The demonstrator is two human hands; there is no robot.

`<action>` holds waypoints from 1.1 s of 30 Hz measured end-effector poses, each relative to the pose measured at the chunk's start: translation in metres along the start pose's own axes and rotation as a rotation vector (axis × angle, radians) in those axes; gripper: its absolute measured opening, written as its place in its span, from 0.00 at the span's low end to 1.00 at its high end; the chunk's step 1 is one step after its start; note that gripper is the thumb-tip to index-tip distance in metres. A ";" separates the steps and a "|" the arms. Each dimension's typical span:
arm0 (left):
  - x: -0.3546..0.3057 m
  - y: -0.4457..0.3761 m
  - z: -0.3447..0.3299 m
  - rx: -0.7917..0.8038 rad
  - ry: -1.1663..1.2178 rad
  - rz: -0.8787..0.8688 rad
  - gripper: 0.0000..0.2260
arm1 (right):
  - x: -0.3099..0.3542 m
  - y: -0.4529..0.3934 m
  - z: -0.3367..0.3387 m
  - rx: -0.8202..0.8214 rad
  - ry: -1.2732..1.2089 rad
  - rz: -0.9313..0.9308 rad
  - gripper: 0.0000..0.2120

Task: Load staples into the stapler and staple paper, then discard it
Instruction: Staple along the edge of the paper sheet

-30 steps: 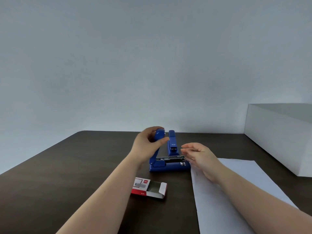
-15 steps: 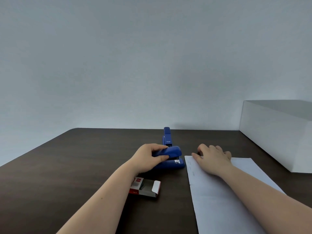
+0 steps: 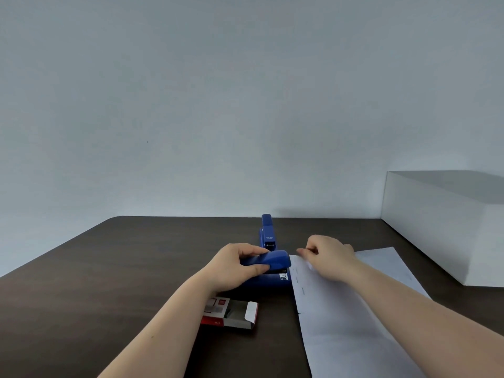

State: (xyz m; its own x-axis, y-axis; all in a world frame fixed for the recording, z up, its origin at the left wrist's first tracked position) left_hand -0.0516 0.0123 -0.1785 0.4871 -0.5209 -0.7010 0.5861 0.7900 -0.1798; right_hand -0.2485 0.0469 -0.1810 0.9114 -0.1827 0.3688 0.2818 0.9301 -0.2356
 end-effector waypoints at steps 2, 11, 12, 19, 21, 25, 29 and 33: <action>-0.001 0.000 0.000 -0.001 0.022 0.005 0.15 | 0.009 -0.002 -0.002 0.012 0.035 0.018 0.15; -0.008 -0.002 0.010 -0.093 0.134 0.025 0.12 | 0.021 0.003 0.002 -0.011 0.151 0.048 0.17; -0.009 -0.002 0.009 -0.077 0.125 0.020 0.11 | 0.019 0.004 0.004 -0.014 0.171 0.042 0.17; -0.013 -0.003 0.005 -0.067 0.048 -0.019 0.10 | 0.014 0.007 0.006 -0.004 0.152 0.040 0.17; -0.012 -0.003 0.005 -0.065 0.042 -0.019 0.10 | 0.021 0.007 0.003 0.002 0.147 0.053 0.16; -0.011 -0.005 0.004 -0.095 0.039 -0.012 0.10 | 0.034 0.005 -0.003 -0.006 0.125 0.076 0.09; -0.019 -0.012 0.008 -0.245 -0.008 -0.007 0.15 | 0.035 0.004 -0.007 -0.037 0.060 0.071 0.08; -0.036 -0.030 0.008 -0.387 -0.086 0.087 0.20 | 0.022 0.001 -0.018 -0.016 0.008 0.034 0.09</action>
State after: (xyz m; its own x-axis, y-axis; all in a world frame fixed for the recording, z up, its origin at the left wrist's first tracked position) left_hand -0.0813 0.0051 -0.1421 0.5863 -0.4589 -0.6676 0.2613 0.8872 -0.3804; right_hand -0.2228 0.0380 -0.1898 0.9230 -0.1538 0.3528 0.2554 0.9306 -0.2623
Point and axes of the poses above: each hand's wrist, its own y-axis away from the middle knuckle, its own z-axis out of the back of the hand, x = y × z, the point moved 7 cm from there along -y, towards the middle knuckle, and after that the axes turned 1 degree about -x, right-handed, at the moved point
